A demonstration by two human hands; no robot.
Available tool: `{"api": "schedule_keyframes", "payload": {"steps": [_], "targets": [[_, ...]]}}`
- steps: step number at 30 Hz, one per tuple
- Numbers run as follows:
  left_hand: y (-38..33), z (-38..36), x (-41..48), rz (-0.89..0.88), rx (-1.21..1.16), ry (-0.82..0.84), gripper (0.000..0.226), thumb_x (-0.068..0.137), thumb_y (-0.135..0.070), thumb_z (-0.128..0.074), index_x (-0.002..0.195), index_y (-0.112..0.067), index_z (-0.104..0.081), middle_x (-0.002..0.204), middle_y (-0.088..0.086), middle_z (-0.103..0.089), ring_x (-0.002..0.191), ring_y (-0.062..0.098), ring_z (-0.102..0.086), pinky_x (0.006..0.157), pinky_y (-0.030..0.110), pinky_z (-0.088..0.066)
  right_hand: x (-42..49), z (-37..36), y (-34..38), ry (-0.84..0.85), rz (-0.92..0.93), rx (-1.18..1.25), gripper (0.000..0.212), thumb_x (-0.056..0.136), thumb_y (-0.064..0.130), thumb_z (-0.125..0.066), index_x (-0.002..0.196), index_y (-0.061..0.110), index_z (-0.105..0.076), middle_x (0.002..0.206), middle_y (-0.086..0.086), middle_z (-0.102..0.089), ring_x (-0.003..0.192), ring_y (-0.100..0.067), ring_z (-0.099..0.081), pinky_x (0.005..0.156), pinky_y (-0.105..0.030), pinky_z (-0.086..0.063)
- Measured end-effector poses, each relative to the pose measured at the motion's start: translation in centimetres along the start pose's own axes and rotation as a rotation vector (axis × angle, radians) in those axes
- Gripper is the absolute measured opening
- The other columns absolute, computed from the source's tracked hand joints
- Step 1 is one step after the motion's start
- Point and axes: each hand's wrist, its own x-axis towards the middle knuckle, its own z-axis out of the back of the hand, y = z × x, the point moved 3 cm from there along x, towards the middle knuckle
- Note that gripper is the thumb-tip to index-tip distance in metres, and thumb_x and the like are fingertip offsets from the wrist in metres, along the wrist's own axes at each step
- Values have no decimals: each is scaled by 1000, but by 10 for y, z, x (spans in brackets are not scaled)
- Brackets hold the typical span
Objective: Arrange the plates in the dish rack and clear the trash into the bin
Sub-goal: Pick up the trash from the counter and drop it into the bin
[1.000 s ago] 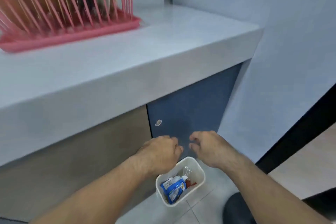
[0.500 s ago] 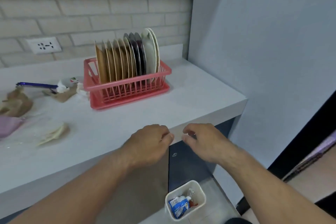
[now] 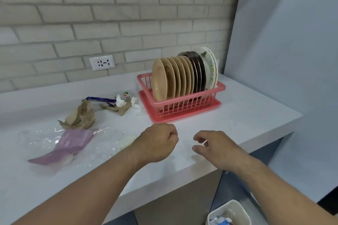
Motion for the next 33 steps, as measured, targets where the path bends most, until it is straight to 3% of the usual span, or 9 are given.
{"api": "schedule_keyframes", "payload": {"steps": [14, 20, 26, 29, 33], "targets": [[88, 50, 10, 100, -9, -53, 27, 93, -21, -39, 102, -21, -65, 98, -10, -61, 85, 10, -58, 81, 33, -50, 63, -61, 86, 157, 82, 13, 56, 88, 44, -66, 138, 28, -48, 139, 8, -46, 114, -8, -52, 89, -24, -44], [121, 69, 10, 157, 34, -89, 26, 95, -22, -40, 105, -23, -65, 100, -12, -60, 93, 10, -56, 82, 29, -48, 79, -79, 114, 218, 118, -15, 64, 87, 41, -68, 143, 25, -43, 140, 7, -45, 109, -8, -51, 91, -25, -45], [156, 81, 7, 167, 66, -60, 28, 96, -23, -39, 110, -22, -64, 108, -10, -61, 97, 11, -56, 81, 27, -46, 95, -105, 141, 252, 109, -88, 94, 73, 51, -78, 149, 23, -30, 149, 9, -33, 133, -14, -38, 105, -30, -38], [175, 85, 5, 158, 55, -39, 27, 96, -22, -41, 109, -20, -65, 108, -7, -62, 99, 13, -56, 87, 31, -47, 101, -123, 155, 297, 124, -177, 104, 66, 56, -80, 149, 21, -27, 147, 10, -31, 132, -17, -34, 105, -38, -40], [200, 91, -1, 178, 43, -14, 27, 96, -22, -41, 109, -21, -64, 106, -7, -60, 101, 13, -56, 90, 34, -48, 107, -141, 168, 326, 90, -295, 95, 65, 58, -79, 139, 20, -34, 134, 6, -40, 126, -22, -38, 99, -42, -43]]}}
